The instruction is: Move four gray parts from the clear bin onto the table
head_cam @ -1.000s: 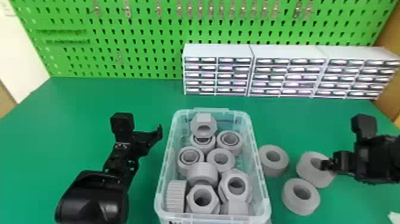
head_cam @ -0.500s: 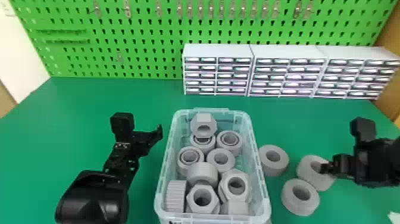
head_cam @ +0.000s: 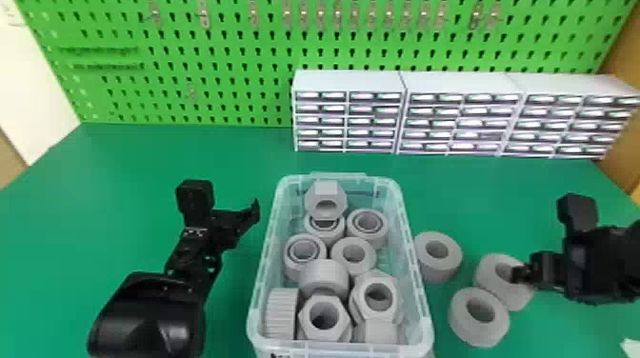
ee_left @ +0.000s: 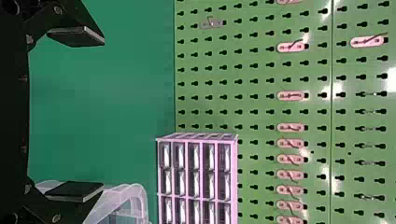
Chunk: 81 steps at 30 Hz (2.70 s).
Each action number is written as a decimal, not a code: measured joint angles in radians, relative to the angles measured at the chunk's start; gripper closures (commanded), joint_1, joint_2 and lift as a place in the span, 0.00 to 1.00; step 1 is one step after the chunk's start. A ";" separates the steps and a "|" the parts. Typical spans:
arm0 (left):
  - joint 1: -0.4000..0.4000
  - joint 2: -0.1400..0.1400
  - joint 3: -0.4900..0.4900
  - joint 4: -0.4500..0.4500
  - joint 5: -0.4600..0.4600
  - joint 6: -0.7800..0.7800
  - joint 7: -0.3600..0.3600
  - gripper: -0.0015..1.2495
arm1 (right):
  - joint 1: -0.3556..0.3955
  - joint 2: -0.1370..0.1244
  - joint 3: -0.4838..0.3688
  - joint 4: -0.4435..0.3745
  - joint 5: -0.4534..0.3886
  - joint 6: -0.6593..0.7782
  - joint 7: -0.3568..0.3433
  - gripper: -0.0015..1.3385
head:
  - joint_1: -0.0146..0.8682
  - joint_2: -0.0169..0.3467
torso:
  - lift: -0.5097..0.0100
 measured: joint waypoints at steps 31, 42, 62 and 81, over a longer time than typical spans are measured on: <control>0.006 0.001 0.006 0.000 0.002 0.000 -0.001 0.15 | -0.024 -0.004 0.030 -0.061 -0.050 0.034 0.000 0.43 | 0.80 0.24 | 0.88; 0.004 0.000 0.003 0.000 0.002 0.000 -0.001 0.15 | -0.069 -0.001 0.040 -0.176 -0.061 0.155 0.000 0.43 | 0.80 0.24 | 0.88; 0.005 0.001 0.004 0.000 0.002 0.000 -0.001 0.15 | -0.173 0.006 0.191 -0.239 -0.196 0.192 0.000 0.43 | 0.80 0.24 | 0.88; 0.004 0.002 0.010 0.000 -0.001 0.000 -0.001 0.15 | -0.270 0.047 0.333 -0.235 -0.219 0.192 0.000 0.43 | 0.80 0.24 | 0.88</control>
